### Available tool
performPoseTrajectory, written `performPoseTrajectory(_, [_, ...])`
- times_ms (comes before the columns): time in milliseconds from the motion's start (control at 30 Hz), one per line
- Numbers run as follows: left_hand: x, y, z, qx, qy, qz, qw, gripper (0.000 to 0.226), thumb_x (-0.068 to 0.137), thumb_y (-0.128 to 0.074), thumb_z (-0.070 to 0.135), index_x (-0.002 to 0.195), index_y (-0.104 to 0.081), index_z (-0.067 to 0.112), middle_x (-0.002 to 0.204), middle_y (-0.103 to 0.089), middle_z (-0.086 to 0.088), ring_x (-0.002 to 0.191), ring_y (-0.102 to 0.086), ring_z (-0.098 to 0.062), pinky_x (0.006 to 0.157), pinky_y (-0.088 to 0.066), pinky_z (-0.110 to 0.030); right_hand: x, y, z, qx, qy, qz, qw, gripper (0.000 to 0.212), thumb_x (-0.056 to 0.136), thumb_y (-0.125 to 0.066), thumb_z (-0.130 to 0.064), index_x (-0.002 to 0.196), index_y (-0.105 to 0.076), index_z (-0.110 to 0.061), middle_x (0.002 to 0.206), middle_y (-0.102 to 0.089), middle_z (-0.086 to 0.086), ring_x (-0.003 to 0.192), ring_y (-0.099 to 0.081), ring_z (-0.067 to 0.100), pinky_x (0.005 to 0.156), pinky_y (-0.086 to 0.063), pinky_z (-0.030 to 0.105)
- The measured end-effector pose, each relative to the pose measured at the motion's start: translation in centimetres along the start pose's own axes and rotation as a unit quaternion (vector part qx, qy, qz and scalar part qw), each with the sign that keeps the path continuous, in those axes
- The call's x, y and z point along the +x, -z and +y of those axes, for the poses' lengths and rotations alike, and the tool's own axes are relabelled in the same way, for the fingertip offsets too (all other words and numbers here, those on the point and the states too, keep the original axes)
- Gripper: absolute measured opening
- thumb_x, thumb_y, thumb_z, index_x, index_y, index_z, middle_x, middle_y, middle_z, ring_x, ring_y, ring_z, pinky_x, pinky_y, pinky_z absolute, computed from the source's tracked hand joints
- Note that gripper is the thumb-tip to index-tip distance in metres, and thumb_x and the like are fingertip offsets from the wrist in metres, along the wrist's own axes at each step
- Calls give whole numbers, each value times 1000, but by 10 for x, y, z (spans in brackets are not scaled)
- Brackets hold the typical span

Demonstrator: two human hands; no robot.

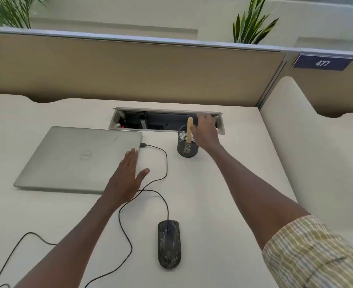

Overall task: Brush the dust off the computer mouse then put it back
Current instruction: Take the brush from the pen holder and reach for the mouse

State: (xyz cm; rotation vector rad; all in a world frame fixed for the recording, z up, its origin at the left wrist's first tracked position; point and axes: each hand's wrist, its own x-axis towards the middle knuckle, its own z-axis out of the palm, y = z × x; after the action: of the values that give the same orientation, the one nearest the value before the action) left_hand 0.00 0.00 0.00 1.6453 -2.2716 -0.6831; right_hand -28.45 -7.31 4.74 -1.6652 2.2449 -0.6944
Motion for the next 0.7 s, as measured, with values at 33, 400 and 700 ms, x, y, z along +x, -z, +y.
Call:
performPoseTrajectory(33, [1,1,1,1,0,8,1000,75,102,-35,49,158,-2,12,166,2,1,152,6,-8,123,-5,-30,5,-1,-1,3,-1,-4,1000,41,101,-47,-22,136,-49,0,138,-47,23,130,-38,39,106,-34,43])
performPoseTrajectory(400, [-5,12,-3,-1,8,20,1000,76,98,-32,55,158,-12,12,167,-2,2,152,3,-8,124,-13,-35,18,-2,-5,68,37,-15,997,15,91,-63,-15,104,-69,-10,122,-56,13,125,-43,30,98,-36,32])
performPoseTrajectory(700, [-22,9,-1,-18,-17,47,999,69,99,-34,52,154,-29,10,165,-17,-1,153,-10,-13,121,-21,-36,-12,9,2,63,42,-37,996,15,85,-69,-24,77,-65,-12,84,-70,10,94,-61,33,77,-54,46])
